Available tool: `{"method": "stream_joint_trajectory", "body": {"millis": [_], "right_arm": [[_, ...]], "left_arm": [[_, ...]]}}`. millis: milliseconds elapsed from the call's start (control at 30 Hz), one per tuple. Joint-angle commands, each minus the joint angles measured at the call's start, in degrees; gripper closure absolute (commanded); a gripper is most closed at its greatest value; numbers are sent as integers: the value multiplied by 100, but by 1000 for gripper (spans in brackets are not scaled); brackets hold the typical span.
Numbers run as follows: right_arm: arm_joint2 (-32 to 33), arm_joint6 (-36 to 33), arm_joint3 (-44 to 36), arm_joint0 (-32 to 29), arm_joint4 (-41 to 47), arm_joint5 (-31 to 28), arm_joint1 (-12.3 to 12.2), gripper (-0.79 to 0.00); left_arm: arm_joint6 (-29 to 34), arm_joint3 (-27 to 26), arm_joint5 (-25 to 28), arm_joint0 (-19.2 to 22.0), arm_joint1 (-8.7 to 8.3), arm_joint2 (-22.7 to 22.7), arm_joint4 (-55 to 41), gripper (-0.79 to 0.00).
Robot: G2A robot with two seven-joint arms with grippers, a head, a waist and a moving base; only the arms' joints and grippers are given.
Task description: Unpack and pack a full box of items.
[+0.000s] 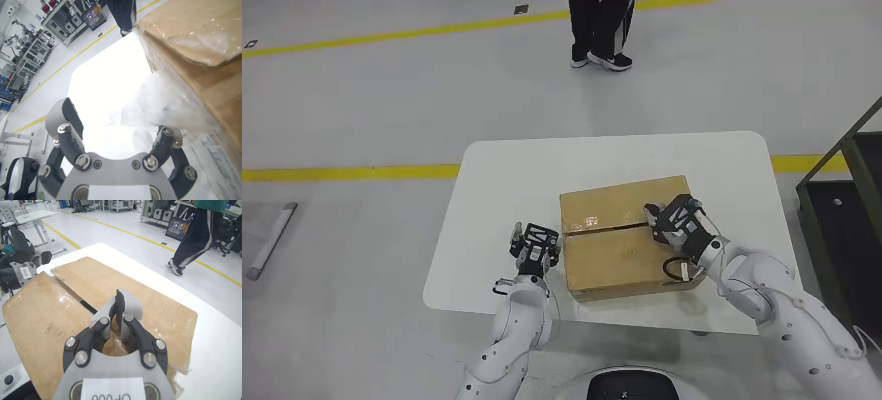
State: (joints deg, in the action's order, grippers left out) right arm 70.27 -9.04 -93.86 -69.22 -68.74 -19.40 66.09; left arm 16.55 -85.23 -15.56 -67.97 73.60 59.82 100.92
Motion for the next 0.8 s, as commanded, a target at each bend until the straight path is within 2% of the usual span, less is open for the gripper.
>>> {"method": "stream_joint_trajectory", "body": {"millis": [0,400,567,767], "right_arm": [[0,7,-6,-4,-10,-3,2,0],[4,7,-59,-46,-18,47,22,0],[7,7,-54,-24,-24,63,32,0],[17,-13,-46,0,40,65,46,0]], "left_arm": [[-28,-14,-19,7,12,7,51,-785],[-195,-559,-503,-40,110,240,-76,-785],[-218,-742,-414,-3,148,313,-237,-785],[-127,-989,-61,120,197,289,-360,-785]]}}
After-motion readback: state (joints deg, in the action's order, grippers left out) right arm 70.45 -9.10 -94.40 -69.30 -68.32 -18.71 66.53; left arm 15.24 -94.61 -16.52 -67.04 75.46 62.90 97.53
